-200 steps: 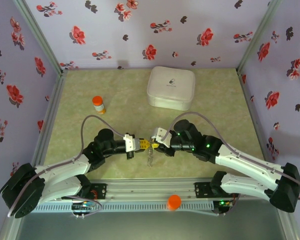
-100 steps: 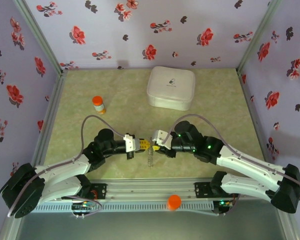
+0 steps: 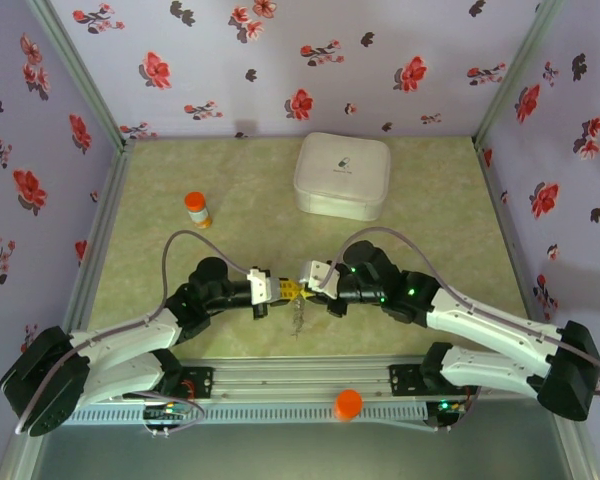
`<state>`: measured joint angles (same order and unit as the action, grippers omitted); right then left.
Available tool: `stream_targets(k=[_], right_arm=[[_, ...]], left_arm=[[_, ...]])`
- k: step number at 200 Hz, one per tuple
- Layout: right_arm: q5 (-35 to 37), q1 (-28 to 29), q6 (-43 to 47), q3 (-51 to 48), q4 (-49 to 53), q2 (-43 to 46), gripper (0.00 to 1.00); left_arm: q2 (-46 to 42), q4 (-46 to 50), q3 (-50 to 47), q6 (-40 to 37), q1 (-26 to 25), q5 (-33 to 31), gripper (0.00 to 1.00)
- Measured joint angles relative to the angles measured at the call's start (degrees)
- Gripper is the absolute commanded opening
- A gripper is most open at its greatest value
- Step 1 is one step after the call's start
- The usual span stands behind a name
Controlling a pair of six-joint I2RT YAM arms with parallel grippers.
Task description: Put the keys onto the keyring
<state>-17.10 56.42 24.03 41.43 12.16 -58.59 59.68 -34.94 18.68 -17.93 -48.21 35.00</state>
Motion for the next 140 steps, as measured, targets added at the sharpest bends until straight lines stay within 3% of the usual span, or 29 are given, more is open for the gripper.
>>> stream_targets(k=[18,36,75,109,129,140], right_arm=[[0.2,0.1,0.4,0.5,0.9,-0.3,0.00],[0.9,0.3,1.5,2.5,4.1,-1.4,0.00],[2.6,0.3,4.9,9.2,12.2,-5.5,0.00],[3.5,0.3,7.5,13.6,17.3,-9.0,0.00],[3.6,0.4,8.5,14.1,18.3,-9.4,0.00],[3.6,0.3,8.6,14.1,18.3,-9.3,0.12]], left_arm=[[-0.1,0.6,0.2,-0.3,0.0,-0.8,0.23],[-0.5,3.9,1.4,-1.5,0.0,-1.7,0.24],[-1.5,11.0,5.0,-4.2,-0.1,-3.5,0.15],[-1.2,13.7,6.1,-5.4,-0.2,-3.5,0.00],[-0.9,14.1,6.3,-5.8,-0.2,-3.4,0.00],[-0.9,14.1,6.4,-5.9,-0.2,-3.3,0.00]])
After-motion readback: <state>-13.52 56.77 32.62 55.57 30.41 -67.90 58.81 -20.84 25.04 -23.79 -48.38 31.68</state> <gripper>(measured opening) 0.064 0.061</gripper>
